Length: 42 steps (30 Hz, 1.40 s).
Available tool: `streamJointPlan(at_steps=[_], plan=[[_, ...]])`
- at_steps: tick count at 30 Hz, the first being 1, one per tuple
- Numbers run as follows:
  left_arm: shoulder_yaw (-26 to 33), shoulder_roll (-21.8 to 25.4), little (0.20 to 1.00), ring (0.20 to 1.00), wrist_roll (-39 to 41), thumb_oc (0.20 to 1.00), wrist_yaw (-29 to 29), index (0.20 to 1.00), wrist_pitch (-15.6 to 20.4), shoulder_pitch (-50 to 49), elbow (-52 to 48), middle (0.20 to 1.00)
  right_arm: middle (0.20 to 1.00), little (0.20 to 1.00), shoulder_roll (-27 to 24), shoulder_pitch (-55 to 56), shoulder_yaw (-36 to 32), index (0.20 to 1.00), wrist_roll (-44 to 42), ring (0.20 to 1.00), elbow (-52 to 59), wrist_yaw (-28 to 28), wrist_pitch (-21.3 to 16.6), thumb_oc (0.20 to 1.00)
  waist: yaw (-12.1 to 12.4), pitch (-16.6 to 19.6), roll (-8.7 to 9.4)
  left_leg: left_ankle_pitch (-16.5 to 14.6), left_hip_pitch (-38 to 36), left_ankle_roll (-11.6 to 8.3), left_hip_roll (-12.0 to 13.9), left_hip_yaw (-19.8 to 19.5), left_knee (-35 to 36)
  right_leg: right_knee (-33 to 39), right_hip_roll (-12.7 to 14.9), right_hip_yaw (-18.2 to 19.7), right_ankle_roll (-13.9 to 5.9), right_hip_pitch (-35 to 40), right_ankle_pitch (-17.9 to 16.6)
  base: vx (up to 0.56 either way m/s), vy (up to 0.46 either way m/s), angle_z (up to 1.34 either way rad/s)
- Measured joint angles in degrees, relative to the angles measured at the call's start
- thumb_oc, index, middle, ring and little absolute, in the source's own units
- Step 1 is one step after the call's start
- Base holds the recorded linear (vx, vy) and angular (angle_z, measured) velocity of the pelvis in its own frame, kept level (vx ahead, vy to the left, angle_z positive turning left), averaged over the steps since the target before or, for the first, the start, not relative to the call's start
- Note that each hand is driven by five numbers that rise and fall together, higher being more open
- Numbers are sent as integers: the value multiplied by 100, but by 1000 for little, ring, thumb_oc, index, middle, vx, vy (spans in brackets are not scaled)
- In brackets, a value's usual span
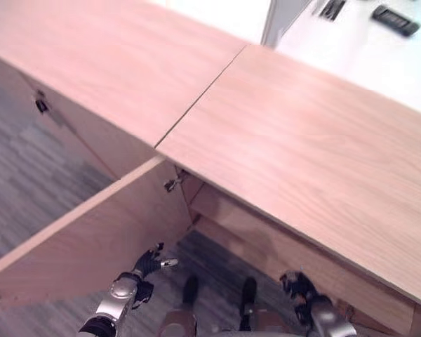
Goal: Put the empty folder in the office cabinet
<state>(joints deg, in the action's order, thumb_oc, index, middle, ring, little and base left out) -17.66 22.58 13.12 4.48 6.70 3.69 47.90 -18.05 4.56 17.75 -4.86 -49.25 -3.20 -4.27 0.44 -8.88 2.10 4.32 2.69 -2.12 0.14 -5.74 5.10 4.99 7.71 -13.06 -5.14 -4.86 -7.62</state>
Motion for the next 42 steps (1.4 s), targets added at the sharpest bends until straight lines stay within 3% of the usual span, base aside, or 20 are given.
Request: streamJointPlan(at_steps=[3,7,13,17,21,23,26,27,28,29,30,32,34,36,37,39,42], plan=[[-24,-153,1000,1000,-123,1000,21,1000,-35,-257,319,1000,1000,1000,41,-55,-13,1000,160,1000,-575,122,106,1000,-64,370,-140,-164,-213,12,5,281,57,35,8,212,-36,98,65,48,68,-56],[-24,-258,1000,1000,-269,1000,-20,1000,-76,-227,842,1000,1000,1000,178,-248,-173,1000,173,1000,-1761,123,176,1000,-133,597,-130,-201,-384,56,2,473,58,35,27,328,-27,141,81,35,56,-26],[-30,-298,1000,1000,-347,1000,-72,1000,-169,-266,912,1000,1000,1000,209,-178,-678,1000,155,1000,-2125,67,251,1000,-257,670,-2,-223,-531,93,-26,755,59,35,73,449,-89,115,43,-7,53,-25],[-38,-326,1000,1000,-354,1000,-77,1000,-174,-277,936,1000,1000,1000,207,-174,-688,1000,166,1000,-2122,64,314,1000,-319,663,-24,-261,-659,199,-2,1132,61,9,96,570,-166,113,24,-40,24,-45],[-49,-372,1000,1000,-475,1000,-63,1000,-175,-301,945,1000,1000,1000,167,-123,-737,1000,164,1000,-2348,54,457,1000,-333,615,7,-281,-766,206,-1,1348,9,-282,180,250,-272,-3,-13,-178,10,-26],[-26,-382,1000,1000,-482,1000,-51,1000,-177,-290,941,1000,1000,1000,108,-170,-883,1000,160,1000,-2349,35,458,1000,-307,543,-195,-217,-745,291,164,1452,23,-435,157,39,-517,-24,225,-169,-3,-17],[35,-337,1000,1000,-495,1000,-58,1000,-189,-321,1046,1000,1000,1000,104,-346,-909,1000,154,1000,-2355,33,456,1000,-273,389,-474,-175,-710,232,515,1571,-3,-2624,50,-11,-527,-549,864,-133,-66,-22],[60,-327,1000,1000,-496,1000,-59,1000,-200,-343,1118,1000,1000,1000,104,-379,-909,1000,153,1000,-2351,31,456,1000,-261,382,-461,-169,-702,225,559,1597,-18,-3068,77,54,-566,-550,1130,-127,-125,-23],[94,-315,1000,1000,-499,1000,-57,1000,-242,-351,1295,1000,1000,1000,109,-397,-911,1000,151,1000,-2345,-10,445,1000,-205,402,-342,-195,-719,134,577,1567,-36,-2896,68,269,-718,-162,1546,-121,-135,-19],[98,-284,1000,1000,-500,1000,-56,1000,-254,-347,1299,1000,1000,1000,119,-430,-910,1000,150,1000,-2343,-18,446,1000,-190,380,-230,-172,-722,112,537,1569,-38,-2413,42,289,-621,98,1727,-157,-186,-17],[99,-342,1000,1000,-501,1000,-57,1000,-255,-307,1367,1000,1000,1000,70,-501,-912,1000,147,1000,-2347,-37,449,1000,-147,331,-241,-91,-735,-13,580,1591,-49,-2083,-60,287,-198,251,1702,-104,-167,-13],[101,-521,1000,1000,-504,1000,-47,1000,-250,-313,1521,1000,1000,1000,-38,-560,-910,1000,147,1000,-2330,-83,448,1000,-103,330,-469,-65,-697,0,767,1650,-156,-1569,-307,339,18,439,1495,-113,-195,-24],[182,-650,1000,1000,-503,1000,-67,1000,-248,-331,1711,1000,1000,1000,-55,-549,-861,1000,146,1000,-2322,-91,449,1000,-41,413,-587,-26,-616,-52,892,1645,-342,-1218,-463,386,108,590,1329,-103,-128,-22],[206,-704,1000,1000,-502,1000,-105,1000,-259,-330,1783,1000,1000,1000,-52,-570,-779,1000,146,1000,-2308,-91,442,1000,11,426,-572,33,-428,-145,917,1648,-630,-952,-506,469,241,649,1185,-139,-148,-14],[213,-780,1000,1000,-473,1000,-119,1000,-249,-362,1814,1000,1000,1000,-109,-568,-720,1000,146,1000,-2300,-105,444,1000,5,465,-723,169,-316,-267,957,1615,-741,-754,-560,433,274,720,1005,-214,-171,-2],[249,-873,1000,1000,-453,1000,-133,1000,-255,-312,1852,1000,1000,1000,-151,-568,-655,1000,147,1000,-2269,-127,440,1000,11,408,-707,217,-246,-344,945,1594,-872,-300,-563,457,261,947,798,-213,-120,1],[208,-980,1000,1000,-444,1000,-134,1000,-253,-222,1898,1000,1000,1000,-170,-652,-538,1000,147,1000,-2275,-131,432,1000,-1,260,-644,496,156,-722,928,1433,-1150,-23,-565,427,467,953,445,-349,-78,7]])
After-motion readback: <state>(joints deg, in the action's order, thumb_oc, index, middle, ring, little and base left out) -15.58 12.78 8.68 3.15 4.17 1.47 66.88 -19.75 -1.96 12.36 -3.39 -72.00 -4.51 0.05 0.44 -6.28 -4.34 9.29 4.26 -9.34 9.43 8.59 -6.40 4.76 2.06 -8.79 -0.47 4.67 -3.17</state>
